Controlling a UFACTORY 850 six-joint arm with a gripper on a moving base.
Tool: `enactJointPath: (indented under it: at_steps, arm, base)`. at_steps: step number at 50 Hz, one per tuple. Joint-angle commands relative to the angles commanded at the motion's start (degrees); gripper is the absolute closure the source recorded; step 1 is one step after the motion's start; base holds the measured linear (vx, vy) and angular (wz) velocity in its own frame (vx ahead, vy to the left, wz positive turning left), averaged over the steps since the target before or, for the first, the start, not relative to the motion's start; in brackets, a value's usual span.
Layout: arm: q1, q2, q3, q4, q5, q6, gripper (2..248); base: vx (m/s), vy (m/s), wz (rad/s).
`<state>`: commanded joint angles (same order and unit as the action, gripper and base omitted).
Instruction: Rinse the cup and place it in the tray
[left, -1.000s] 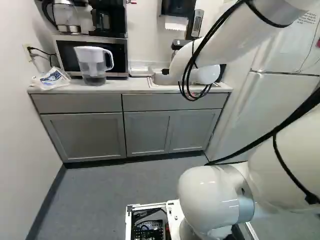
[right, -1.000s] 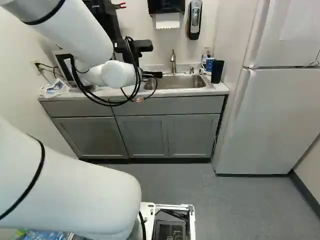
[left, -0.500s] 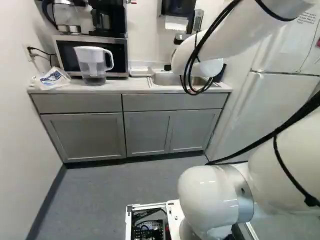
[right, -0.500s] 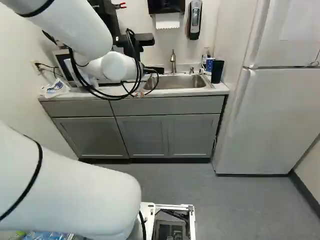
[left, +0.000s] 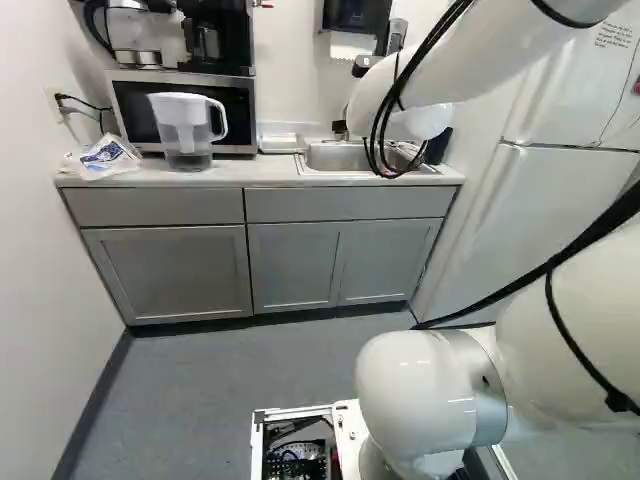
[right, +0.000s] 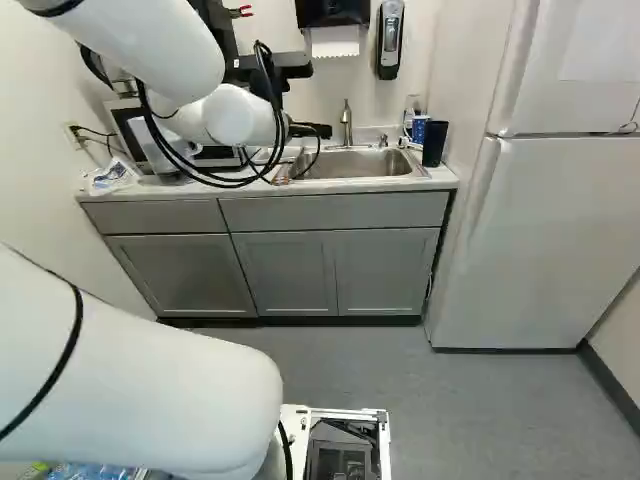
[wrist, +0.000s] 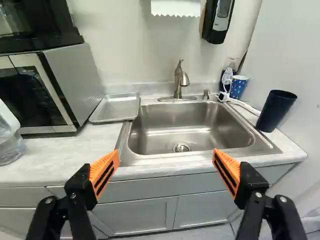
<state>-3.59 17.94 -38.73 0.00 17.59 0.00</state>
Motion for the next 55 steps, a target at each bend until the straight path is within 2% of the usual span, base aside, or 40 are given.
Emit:
enactJointPath:
  at_steps: [55]
  arm:
    - [-2.15,-1.85,-7.06,0.00,-0.91,0.00,3]
  base:
    - [0.000,0.000,0.000]
